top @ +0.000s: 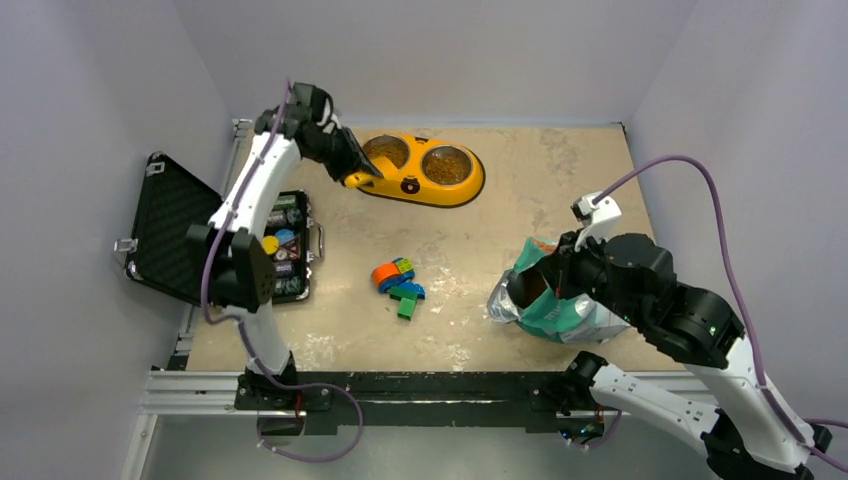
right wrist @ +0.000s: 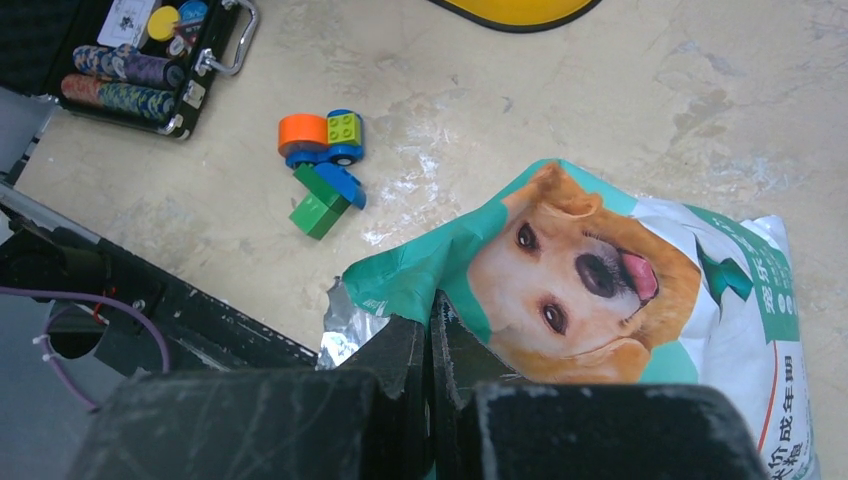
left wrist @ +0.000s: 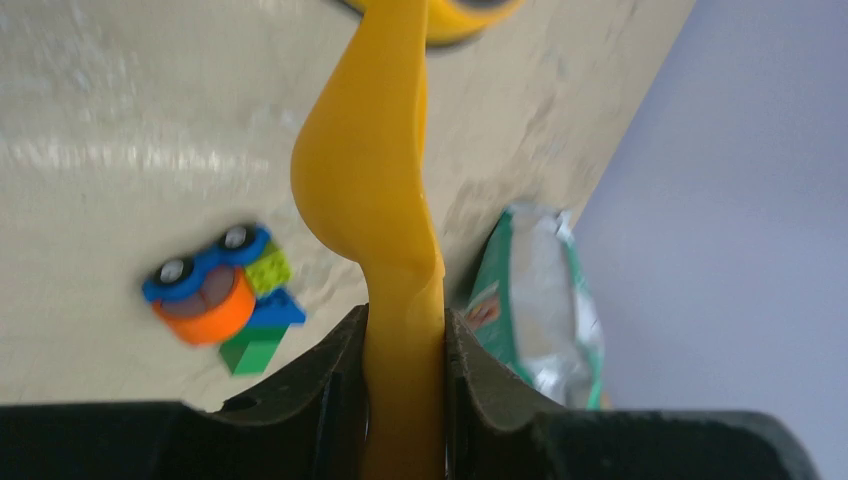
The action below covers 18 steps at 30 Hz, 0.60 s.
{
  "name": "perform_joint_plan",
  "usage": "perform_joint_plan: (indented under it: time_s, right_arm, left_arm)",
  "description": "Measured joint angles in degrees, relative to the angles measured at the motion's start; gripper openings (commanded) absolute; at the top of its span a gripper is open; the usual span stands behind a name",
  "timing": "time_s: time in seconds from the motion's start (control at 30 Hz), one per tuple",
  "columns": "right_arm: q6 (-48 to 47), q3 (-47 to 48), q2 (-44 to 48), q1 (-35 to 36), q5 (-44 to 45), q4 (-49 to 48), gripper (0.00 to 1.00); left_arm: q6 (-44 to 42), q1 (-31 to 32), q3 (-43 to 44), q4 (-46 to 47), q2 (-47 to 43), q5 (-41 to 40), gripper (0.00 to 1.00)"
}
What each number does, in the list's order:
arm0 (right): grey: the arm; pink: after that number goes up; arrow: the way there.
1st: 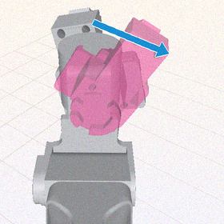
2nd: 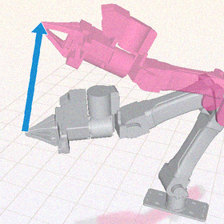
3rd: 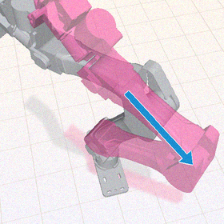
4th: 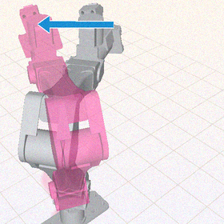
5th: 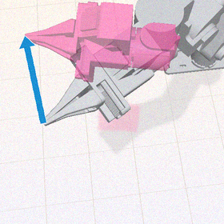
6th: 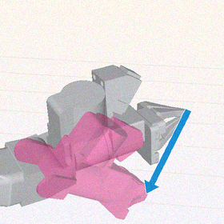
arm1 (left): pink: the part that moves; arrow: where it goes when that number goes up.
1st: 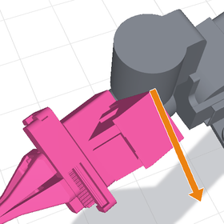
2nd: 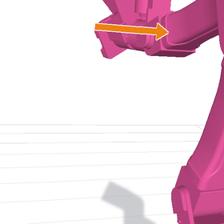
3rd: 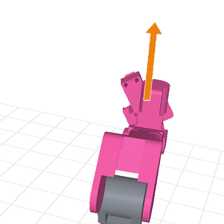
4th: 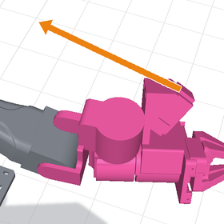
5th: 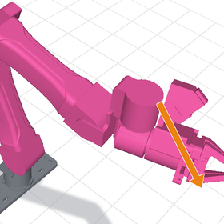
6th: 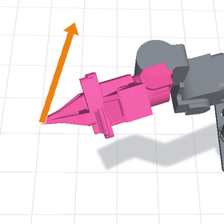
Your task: Serve the pet food
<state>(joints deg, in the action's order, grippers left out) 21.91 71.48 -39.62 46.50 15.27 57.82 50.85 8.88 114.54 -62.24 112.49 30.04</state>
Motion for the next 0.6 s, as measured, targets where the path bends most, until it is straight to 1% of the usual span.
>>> perform_joint_plan:
  time_s: [0.03,0.13,0.2,0.3,0.37,0.43,0.53,0.6]
  right_arm:
    - [-0.07,0.00,-0.59,0.00,-0.46,-0.33,0.00]
    - [-0.17,-0.02,-1.64,0.00,-1.38,-0.83,0.00]
    - [-0.55,-0.04,-2.14,0.00,-1.64,-1.22,0.00]
    - [-1.33,-0.04,-3.02,0.00,-1.77,-1.95,0.00]
    - [-1.64,0.07,-4.13,0.00,-2.14,-2.47,0.00]
    - [-1.68,0.09,-5.14,0.00,-2.91,-3.02,0.00]
    - [-1.66,0.09,-6.08,0.00,-3.98,-3.85,0.00]
    - [-1.66,0.09,-6.34,0.00,-4.37,-4.00,0.00]
  left_arm:
    - [-2.03,1.05,-4.00,1.46,-3.17,-0.02,0.00]
    - [-7.13,7.34,-22.08,6.75,-16.81,0.61,0.00]
    - [-7.56,12.66,-34.62,12.11,-25.53,1.90,0.00]
    - [-5.60,18.25,-48.85,19.04,-33.70,2.60,0.00]
    - [-3.82,20.15,-52.52,21.90,-34.10,2.51,0.00]
    - [-2.56,22.43,-52.94,24.83,-31.89,2.03,0.00]
    - [-1.75,25.99,-50.60,28.46,-27.19,1.49,0.00]
    - [-1.73,27.91,-46.95,29.11,-23.06,1.33,0.00]
